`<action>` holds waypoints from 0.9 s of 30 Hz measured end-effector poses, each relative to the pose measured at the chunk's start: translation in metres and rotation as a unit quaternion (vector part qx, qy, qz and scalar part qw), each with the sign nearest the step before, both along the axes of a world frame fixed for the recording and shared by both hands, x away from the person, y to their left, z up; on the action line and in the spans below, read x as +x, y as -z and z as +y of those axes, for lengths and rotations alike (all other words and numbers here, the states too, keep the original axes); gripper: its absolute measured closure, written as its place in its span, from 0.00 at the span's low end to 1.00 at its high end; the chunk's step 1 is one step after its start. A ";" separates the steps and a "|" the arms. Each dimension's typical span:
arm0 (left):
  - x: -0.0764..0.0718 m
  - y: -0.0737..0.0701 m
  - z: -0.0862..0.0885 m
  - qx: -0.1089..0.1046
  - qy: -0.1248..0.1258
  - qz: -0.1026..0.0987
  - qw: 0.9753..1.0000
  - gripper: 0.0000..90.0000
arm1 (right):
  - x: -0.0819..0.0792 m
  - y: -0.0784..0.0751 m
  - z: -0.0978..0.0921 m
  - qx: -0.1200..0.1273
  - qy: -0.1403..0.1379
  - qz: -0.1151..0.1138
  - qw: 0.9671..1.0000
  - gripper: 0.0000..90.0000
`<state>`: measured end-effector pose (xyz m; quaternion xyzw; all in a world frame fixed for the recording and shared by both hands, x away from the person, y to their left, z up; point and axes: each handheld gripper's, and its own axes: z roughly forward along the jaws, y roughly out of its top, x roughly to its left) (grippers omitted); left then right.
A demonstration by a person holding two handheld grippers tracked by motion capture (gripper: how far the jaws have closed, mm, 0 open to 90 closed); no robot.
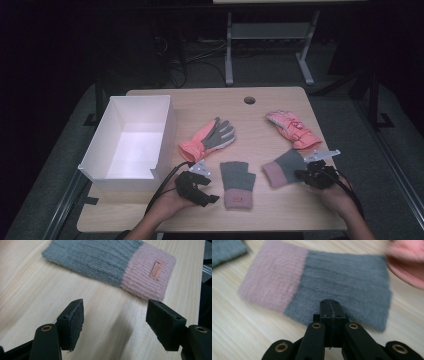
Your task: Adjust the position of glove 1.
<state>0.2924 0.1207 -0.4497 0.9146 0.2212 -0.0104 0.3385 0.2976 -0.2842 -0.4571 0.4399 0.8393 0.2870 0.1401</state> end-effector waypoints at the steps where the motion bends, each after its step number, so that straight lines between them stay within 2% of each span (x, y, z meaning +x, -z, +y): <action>1: 0.000 0.000 0.000 -0.002 -0.001 -0.001 1.000 0.34 | -0.003 0.000 -0.004 0.001 0.008 0.003 1.000 1.00; 3: 0.000 0.000 0.000 -0.009 -0.010 0.002 1.000 0.34 | -0.006 0.000 -0.013 -0.001 0.020 0.003 1.000 1.00; 7: 0.001 0.000 0.000 -0.006 -0.007 0.002 1.000 0.33 | -0.009 -0.002 -0.021 0.001 0.037 0.004 0.999 1.00; 9: 0.000 0.000 0.000 -0.010 -0.012 0.003 1.000 0.33 | -0.008 -0.007 -0.022 0.014 0.040 -0.009 0.999 1.00; 11: 0.001 0.001 0.000 -0.010 -0.013 0.003 1.000 0.33 | -0.002 -0.014 -0.018 0.027 0.042 -0.024 0.998 1.00; 14: 0.001 0.000 0.001 -0.009 -0.014 0.001 1.000 0.33 | 0.007 -0.017 -0.012 0.043 0.041 -0.030 0.998 1.00; 19: 0.001 0.001 -0.001 -0.009 -0.012 0.000 1.000 0.33 | 0.016 -0.018 -0.001 0.037 0.038 -0.034 0.998 1.00; 21: 0.000 0.002 -0.001 -0.006 -0.011 0.001 1.000 0.33 | 0.025 -0.016 0.000 0.026 0.053 -0.033 0.998 1.00; 27: 0.001 0.001 -0.001 -0.007 -0.009 -0.003 1.000 0.33 | 0.040 -0.013 0.000 0.029 0.071 -0.035 0.996 1.00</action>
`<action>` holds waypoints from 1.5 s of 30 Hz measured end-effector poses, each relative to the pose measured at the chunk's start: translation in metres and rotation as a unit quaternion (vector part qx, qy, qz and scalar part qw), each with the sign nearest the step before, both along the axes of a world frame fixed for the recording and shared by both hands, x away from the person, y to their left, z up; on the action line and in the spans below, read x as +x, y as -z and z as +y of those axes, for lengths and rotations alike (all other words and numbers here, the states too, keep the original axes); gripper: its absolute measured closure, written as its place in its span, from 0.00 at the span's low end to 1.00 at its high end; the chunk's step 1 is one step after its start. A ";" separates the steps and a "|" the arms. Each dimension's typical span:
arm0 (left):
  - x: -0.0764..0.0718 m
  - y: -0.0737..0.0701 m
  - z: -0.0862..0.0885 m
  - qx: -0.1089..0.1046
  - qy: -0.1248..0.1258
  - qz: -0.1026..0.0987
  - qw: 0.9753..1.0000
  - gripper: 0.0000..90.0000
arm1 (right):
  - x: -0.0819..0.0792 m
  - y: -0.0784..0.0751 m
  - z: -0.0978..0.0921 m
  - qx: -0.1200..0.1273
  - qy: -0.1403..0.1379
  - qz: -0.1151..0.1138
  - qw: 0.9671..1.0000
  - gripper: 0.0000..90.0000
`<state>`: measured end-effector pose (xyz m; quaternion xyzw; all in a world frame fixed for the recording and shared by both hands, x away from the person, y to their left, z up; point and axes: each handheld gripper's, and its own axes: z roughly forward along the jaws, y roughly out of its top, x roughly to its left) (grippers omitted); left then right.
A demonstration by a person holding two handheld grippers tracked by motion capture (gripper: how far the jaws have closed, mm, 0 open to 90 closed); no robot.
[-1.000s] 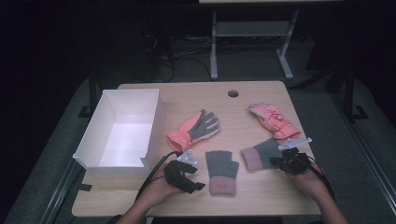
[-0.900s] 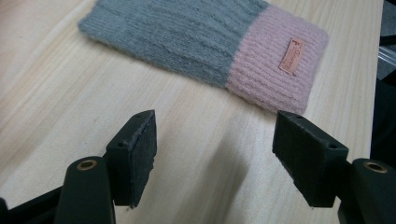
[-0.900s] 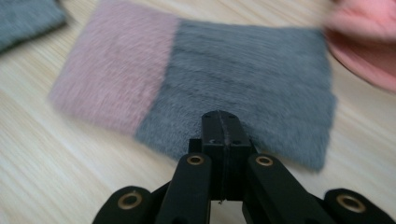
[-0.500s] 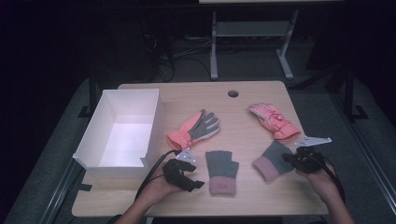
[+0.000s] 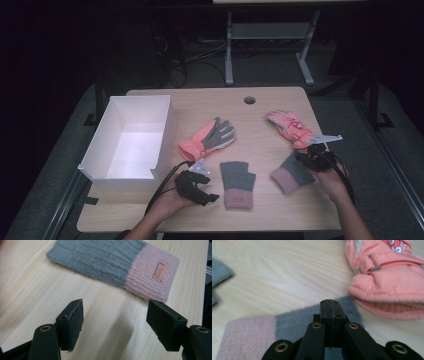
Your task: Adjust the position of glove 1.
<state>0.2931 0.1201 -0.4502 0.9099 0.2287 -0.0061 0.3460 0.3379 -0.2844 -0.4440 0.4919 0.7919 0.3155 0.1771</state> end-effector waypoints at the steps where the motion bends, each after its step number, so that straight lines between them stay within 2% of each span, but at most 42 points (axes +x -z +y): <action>1: 0.000 0.000 0.000 0.000 0.000 0.000 1.000 0.33 | 0.003 0.000 0.000 0.000 0.003 0.001 1.000 1.00; 3: 0.000 0.001 0.000 0.000 0.003 -0.002 1.000 0.33 | 0.011 0.003 0.002 -0.003 0.015 0.007 1.000 1.00; 7: 0.000 0.002 -0.001 0.000 0.002 0.001 1.000 0.33 | 0.018 0.008 0.003 -0.010 0.017 0.012 1.000 1.00; 9: 0.001 0.002 -0.001 -0.001 0.002 0.002 1.000 0.33 | 0.024 0.015 0.003 -0.015 0.022 0.024 0.999 1.00; 18: 0.000 0.001 -0.001 0.004 0.007 0.000 1.000 0.33 | 0.023 0.016 0.013 -0.009 -0.001 0.027 1.000 1.00; 25: -0.001 0.001 -0.002 -0.002 0.003 0.001 1.000 0.33 | 0.022 0.017 0.035 0.002 -0.054 0.026 0.998 1.00; 29: -0.001 0.001 -0.002 -0.002 0.003 0.001 1.000 0.33 | 0.023 0.016 0.043 0.005 -0.064 0.033 0.997 1.00; 30: -0.001 0.000 -0.001 -0.002 0.004 0.001 1.000 0.33 | 0.025 0.017 0.049 0.005 -0.077 0.030 0.997 1.00; 32: -0.001 0.000 -0.001 -0.003 0.004 0.001 1.000 0.33 | 0.025 0.017 0.053 0.007 -0.081 0.032 0.996 1.00; 36: -0.002 -0.001 -0.001 -0.007 0.006 0.004 1.000 0.36 | 0.026 0.017 0.069 0.006 -0.112 0.028 0.993 1.00; 37: -0.002 -0.002 -0.002 -0.010 0.008 -0.001 1.000 0.42 | 0.027 0.017 0.077 0.006 -0.120 0.028 0.992 1.00; 40: -0.003 -0.002 -0.003 -0.018 0.006 0.003 1.000 0.59 | 0.025 0.015 0.081 0.001 -0.123 0.023 0.992 1.00; 41: -0.003 -0.003 -0.004 -0.020 0.008 0.003 1.000 0.59 | 0.024 0.013 0.080 0.003 -0.125 0.017 0.992 1.00; 43: -0.003 -0.003 -0.006 -0.028 0.011 0.010 0.999 0.74 | 0.020 0.006 0.073 0.020 -0.119 0.006 0.993 1.00; 44: -0.003 -0.003 -0.011 -0.027 0.022 0.015 0.999 0.87 | 0.014 -0.001 0.066 0.031 -0.117 -0.003 0.993 1.00; 45: -0.003 -0.003 -0.011 -0.027 0.022 0.015 0.999 0.93 | 0.010 -0.003 0.063 0.032 -0.118 -0.007 0.992 1.00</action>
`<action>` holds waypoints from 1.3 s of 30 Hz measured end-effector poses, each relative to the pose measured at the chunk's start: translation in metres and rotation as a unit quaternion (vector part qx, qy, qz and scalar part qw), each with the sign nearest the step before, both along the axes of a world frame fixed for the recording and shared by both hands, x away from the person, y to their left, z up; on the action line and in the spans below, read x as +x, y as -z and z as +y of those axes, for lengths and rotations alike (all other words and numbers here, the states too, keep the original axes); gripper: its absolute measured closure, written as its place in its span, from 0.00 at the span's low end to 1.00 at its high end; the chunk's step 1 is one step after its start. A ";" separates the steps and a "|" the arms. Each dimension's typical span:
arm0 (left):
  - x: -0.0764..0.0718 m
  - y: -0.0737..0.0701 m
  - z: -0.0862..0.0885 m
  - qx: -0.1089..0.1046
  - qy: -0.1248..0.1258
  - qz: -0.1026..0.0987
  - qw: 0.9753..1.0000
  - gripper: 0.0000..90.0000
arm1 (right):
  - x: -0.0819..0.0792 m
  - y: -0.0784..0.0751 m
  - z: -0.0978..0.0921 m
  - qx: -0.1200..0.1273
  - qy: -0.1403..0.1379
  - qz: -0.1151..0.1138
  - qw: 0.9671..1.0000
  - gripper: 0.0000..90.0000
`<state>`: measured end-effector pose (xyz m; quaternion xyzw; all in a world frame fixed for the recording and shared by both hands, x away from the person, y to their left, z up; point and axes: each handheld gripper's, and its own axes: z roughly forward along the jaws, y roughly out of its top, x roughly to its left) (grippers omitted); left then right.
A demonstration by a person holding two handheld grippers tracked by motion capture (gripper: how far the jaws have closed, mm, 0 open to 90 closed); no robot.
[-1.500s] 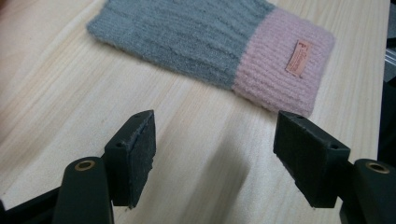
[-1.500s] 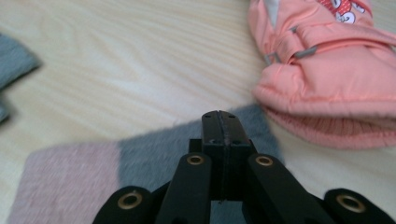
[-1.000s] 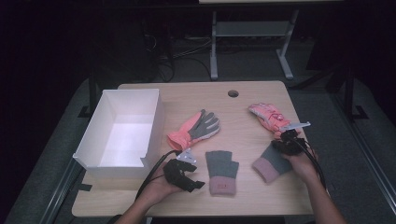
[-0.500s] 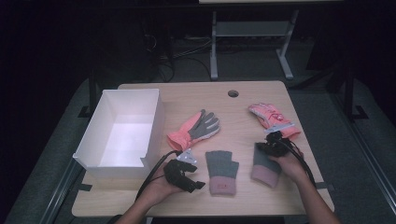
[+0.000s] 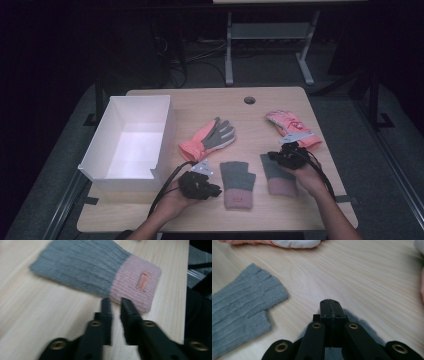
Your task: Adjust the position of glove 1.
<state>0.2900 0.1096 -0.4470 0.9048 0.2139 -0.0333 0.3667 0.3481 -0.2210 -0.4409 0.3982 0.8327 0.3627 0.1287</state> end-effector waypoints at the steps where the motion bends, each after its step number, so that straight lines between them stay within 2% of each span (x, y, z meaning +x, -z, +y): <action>1: 0.000 0.001 -0.003 0.004 0.006 0.000 1.000 0.93 | 0.000 0.000 0.000 0.000 0.000 0.000 1.000 1.00; 3: 0.000 0.004 -0.009 0.014 0.014 0.003 1.000 0.99 | -0.012 -0.002 -0.006 0.002 0.001 0.000 1.000 1.00; 6: -0.001 0.008 -0.023 0.026 0.030 0.005 0.999 0.99 | -0.020 -0.004 -0.011 -0.004 -0.001 -0.001 1.000 1.00; 11: -0.003 0.010 -0.035 0.025 0.043 0.006 0.999 0.99 | -0.033 -0.005 -0.017 -0.008 0.000 0.002 1.000 1.00; 13: -0.004 0.011 -0.043 0.020 0.048 0.010 0.999 0.99 | -0.042 -0.004 -0.023 -0.007 0.007 0.004 1.000 1.00; 16: -0.004 0.011 -0.054 0.020 0.057 0.006 0.998 0.99 | -0.051 -0.003 -0.030 -0.008 0.015 0.005 1.000 1.00; 21: -0.003 0.010 -0.065 0.012 0.066 0.003 0.998 0.98 | -0.066 -0.003 -0.032 0.004 0.031 0.020 0.999 0.99; 24: -0.004 0.007 -0.062 0.007 0.064 -0.001 0.998 0.95 | -0.068 -0.004 -0.030 0.009 0.036 0.021 0.999 0.97; 25: -0.003 0.005 -0.059 0.004 0.060 -0.004 0.998 0.92 | -0.066 -0.004 -0.029 0.007 0.036 0.014 0.999 0.93; 27: -0.003 0.002 -0.051 -0.002 0.049 -0.004 0.999 0.89 | -0.064 -0.003 -0.025 0.011 0.047 0.027 0.998 0.87; 29: -0.002 0.001 -0.044 -0.004 0.039 -0.007 0.999 0.81 | -0.060 0.001 -0.019 0.009 0.058 0.037 0.998 0.80; 30: -0.002 0.000 -0.035 -0.002 0.029 -0.009 1.000 0.78 | -0.059 0.003 -0.016 0.004 0.064 0.036 0.997 0.76; 32: -0.002 0.000 -0.030 -0.001 0.022 -0.009 1.000 0.75 | -0.057 0.004 -0.014 0.000 0.070 0.037 0.997 0.76; 33: -0.001 0.000 -0.022 0.001 0.010 -0.010 1.000 0.68 | -0.054 0.007 -0.011 -0.001 0.085 0.043 0.995 0.71; 36: 0.001 0.000 -0.014 0.002 0.000 -0.011 1.000 0.59 | -0.049 0.013 -0.008 -0.010 0.101 0.057 0.993 0.68; 37: 0.003 0.001 -0.009 0.007 -0.008 -0.011 1.000 0.56 | -0.047 0.015 -0.007 -0.014 0.103 0.069 0.992 0.69; 39: 0.004 0.001 -0.007 0.012 -0.010 -0.012 1.000 0.53 | -0.047 0.017 -0.007 -0.017 0.105 0.065 0.992 0.71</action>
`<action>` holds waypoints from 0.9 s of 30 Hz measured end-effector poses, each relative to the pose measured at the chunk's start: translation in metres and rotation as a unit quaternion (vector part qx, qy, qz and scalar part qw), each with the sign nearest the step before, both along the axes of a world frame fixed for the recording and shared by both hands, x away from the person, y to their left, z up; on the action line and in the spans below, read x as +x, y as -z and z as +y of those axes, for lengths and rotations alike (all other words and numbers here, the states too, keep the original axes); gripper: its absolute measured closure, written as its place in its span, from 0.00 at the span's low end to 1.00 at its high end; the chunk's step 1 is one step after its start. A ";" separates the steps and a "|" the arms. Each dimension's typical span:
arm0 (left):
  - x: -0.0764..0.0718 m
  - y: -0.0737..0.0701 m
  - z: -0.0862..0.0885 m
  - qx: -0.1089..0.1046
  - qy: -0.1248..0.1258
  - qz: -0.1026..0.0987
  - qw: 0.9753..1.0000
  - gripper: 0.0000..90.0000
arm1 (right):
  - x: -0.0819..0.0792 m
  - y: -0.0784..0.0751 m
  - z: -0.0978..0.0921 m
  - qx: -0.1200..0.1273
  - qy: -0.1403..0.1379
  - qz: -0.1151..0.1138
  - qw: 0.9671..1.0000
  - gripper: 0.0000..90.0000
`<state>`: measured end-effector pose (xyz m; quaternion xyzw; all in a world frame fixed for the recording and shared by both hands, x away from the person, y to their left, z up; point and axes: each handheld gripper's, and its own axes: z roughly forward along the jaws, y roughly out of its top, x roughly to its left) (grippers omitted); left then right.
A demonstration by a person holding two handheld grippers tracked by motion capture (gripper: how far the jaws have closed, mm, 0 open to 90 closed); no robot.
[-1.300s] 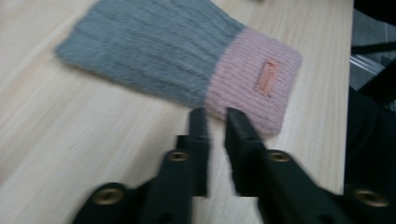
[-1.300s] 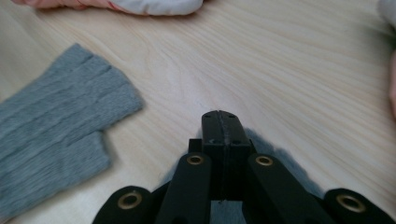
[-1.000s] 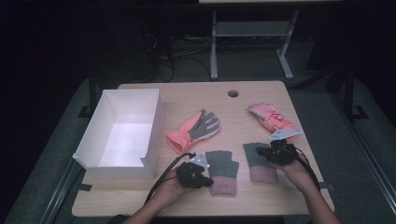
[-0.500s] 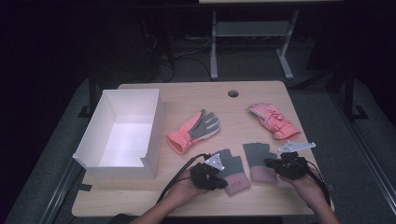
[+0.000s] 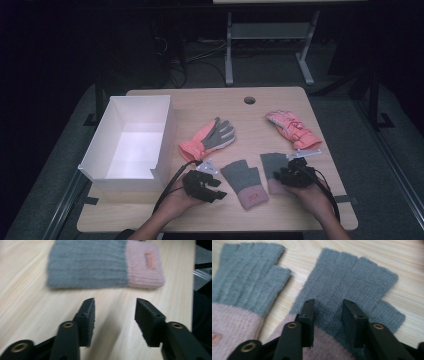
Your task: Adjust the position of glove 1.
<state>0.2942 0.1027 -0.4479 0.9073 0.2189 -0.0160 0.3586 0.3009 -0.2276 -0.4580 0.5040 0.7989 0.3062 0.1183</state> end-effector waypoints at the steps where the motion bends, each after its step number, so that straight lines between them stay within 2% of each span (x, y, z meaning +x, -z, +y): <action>1: 0.001 0.001 0.002 0.003 -0.004 -0.001 1.000 0.53 | 0.000 0.000 0.001 -0.008 0.001 -0.004 1.000 0.74; 3: 0.002 0.001 0.004 0.008 -0.009 -0.003 1.000 0.52 | -0.003 0.001 0.005 -0.029 0.002 -0.014 0.999 0.87; 6: 0.003 0.001 0.005 0.007 -0.010 -0.007 1.000 0.51 | -0.001 0.001 0.002 -0.023 -0.008 -0.013 1.000 0.94; 10: 0.003 0.002 0.005 0.003 -0.016 -0.007 1.000 0.49 | 0.001 0.000 -0.005 -0.007 -0.029 -0.013 0.999 0.96; 11: 0.005 0.002 0.007 0.010 -0.009 -0.011 1.000 0.48 | 0.002 -0.001 -0.007 -0.004 -0.036 -0.016 0.999 0.96; 12: 0.005 0.002 0.007 0.010 -0.009 -0.011 1.000 0.47 | 0.002 -0.001 -0.007 -0.004 -0.036 -0.016 0.999 0.96; 13: 0.004 0.003 0.007 0.000 -0.017 -0.007 1.000 0.47 | 0.002 -0.004 -0.010 0.010 -0.039 -0.014 0.999 0.96; 14: 0.005 0.002 0.009 -0.004 -0.019 -0.009 1.000 0.46 | 0.002 -0.006 -0.012 0.013 -0.043 -0.016 0.999 0.96; 19: 0.009 0.001 0.012 -0.006 -0.021 -0.011 1.000 0.41 | 0.001 -0.013 -0.015 0.036 -0.050 -0.015 0.998 0.96; 22: 0.010 0.000 0.015 -0.010 -0.028 -0.012 0.999 0.39 | -0.002 -0.023 -0.012 0.053 -0.067 -0.014 0.996 0.96; 26: 0.011 0.000 0.017 -0.011 -0.033 -0.015 0.999 0.36 | -0.005 -0.029 -0.002 0.064 -0.088 -0.017 0.994 0.96; 27: 0.012 0.000 0.019 -0.010 -0.037 -0.016 0.999 0.34 | -0.007 -0.033 0.007 0.065 -0.108 -0.019 0.992 0.96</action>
